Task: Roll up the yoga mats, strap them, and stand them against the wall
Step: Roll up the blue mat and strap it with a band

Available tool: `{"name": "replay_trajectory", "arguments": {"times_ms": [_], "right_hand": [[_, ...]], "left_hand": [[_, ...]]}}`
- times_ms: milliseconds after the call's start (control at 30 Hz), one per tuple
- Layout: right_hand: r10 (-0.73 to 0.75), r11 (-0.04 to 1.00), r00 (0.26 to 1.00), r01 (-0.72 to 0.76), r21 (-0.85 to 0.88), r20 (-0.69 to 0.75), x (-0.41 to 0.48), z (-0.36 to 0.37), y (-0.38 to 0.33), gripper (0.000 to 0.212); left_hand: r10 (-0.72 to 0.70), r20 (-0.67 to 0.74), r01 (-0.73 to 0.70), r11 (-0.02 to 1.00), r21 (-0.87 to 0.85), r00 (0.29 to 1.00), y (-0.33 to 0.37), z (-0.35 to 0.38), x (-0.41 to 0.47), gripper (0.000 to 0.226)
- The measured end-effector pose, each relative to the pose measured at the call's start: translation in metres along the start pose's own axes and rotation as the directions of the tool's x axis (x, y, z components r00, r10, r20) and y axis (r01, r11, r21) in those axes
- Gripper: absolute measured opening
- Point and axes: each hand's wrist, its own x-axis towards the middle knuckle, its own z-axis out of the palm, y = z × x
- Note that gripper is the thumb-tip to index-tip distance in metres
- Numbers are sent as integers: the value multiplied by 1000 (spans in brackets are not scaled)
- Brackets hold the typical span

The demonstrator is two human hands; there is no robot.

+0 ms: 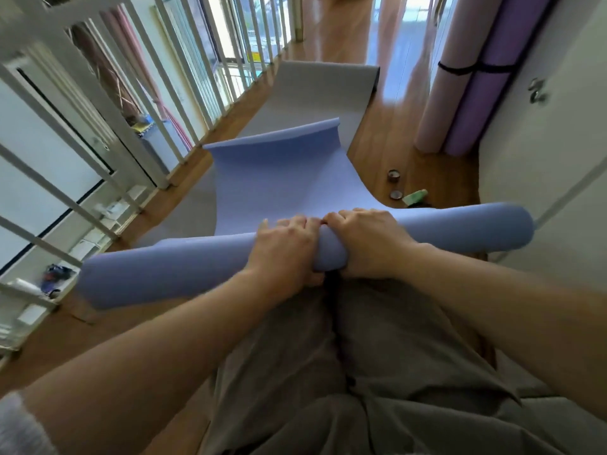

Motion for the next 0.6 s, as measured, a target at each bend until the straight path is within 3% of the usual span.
{"name": "replay_trajectory", "arguments": {"times_ms": [67, 133, 267, 433, 600], "right_hand": [[-8, 1000, 1000, 8, -28, 8, -2, 4, -2, 58], [-12, 999, 1000, 13, -31, 12, -2, 7, -3, 57], [2, 999, 996, -6, 38, 93, 0, -14, -3, 60], [-113, 994, 981, 111, 21, 160, -24, -50, -14, 62], [-107, 992, 932, 79, 94, 346, -49, -34, -29, 70]], "left_hand": [[8, -214, 21, 990, 136, 977, 11, 25, -16, 83], [-15, -278, 47, 993, 109, 960, 13, 30, -15, 68], [-33, -90, 39, 997, 65, 995, 13, -4, -6, 56], [41, -8, -42, 998, -38, 999, 14, -39, -37, 72], [91, 174, -70, 990, -121, 981, 30, -25, -60, 74]]}}
